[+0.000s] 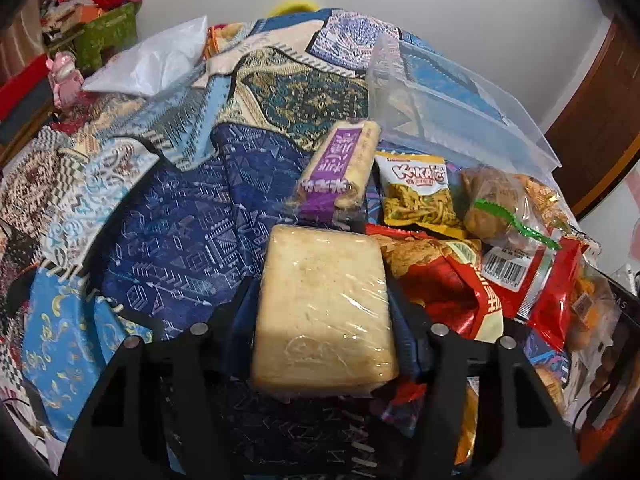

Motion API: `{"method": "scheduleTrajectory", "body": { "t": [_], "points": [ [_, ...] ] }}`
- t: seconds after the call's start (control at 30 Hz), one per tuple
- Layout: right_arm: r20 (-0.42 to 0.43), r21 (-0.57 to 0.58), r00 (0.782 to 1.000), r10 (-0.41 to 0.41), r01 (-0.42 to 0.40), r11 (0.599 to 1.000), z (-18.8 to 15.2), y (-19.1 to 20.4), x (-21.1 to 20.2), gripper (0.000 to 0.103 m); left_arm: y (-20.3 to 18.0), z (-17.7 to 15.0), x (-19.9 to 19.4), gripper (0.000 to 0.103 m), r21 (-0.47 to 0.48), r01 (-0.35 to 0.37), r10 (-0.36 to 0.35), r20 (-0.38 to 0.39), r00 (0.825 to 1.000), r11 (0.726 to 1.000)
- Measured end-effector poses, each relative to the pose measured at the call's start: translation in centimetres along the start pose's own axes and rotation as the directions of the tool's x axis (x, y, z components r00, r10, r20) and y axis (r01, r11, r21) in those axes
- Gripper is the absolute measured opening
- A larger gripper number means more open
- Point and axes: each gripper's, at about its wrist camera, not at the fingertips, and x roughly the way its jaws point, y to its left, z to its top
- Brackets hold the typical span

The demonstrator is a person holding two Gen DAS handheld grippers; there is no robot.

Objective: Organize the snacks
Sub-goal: 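Grasp the wrapped cracker block with the left tool while the right grasps the biscuit tube, then lower the cracker block and biscuit tube into the clear box, opening both tools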

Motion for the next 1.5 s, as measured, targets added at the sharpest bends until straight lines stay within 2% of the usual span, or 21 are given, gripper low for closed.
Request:
{"method": "scheduleTrajectory", "body": {
  "t": [0.3, 0.53, 0.93, 1.03, 1.23, 1.5],
  "points": [
    [0.017, -0.001, 1.0, -0.005, 0.005, 1.0, 0.3, 0.0, -0.9, 0.035, -0.8, 1.1, -2.0, 0.056, 0.031, -0.021, 0.019, 0.068, 0.998, 0.999],
    [0.096, -0.002, 0.995, -0.013, 0.013, 1.0, 1.8, 0.0, -3.4, 0.035, -1.3, 3.7, -4.3, 0.056, 0.036, -0.006, 0.0, 0.154, 0.988, 0.999],
    [0.245, -0.025, 0.97, -0.015, 0.021, 0.999, 7.0, 1.3, -5.5, 0.035, -4.7, 10.6, -6.9, 0.056, 0.118, 0.032, -0.068, 0.31, 0.948, 0.992],
    [0.271, -0.026, 0.963, -0.011, 0.019, 0.999, 8.3, 1.7, -5.5, 0.035, -5.5, 12.0, -6.2, 0.056, 0.12, 0.049, -0.084, 0.31, 0.947, 0.992],
    [0.291, -0.035, 0.957, -0.003, 0.014, 0.999, 10.7, 2.4, -4.3, 0.035, -7.1, 14.6, -3.2, 0.056, 0.126, 0.06, -0.093, 0.272, 0.958, 0.99],
    [0.244, -0.053, 0.97, 0.01, 0.003, 0.999, 12.7, 2.7, -0.9, 0.035, -8.6, 17.4, 2.0, 0.056, 0.125, 0.088, -0.109, 0.179, 0.978, 0.988]
  ]
}}
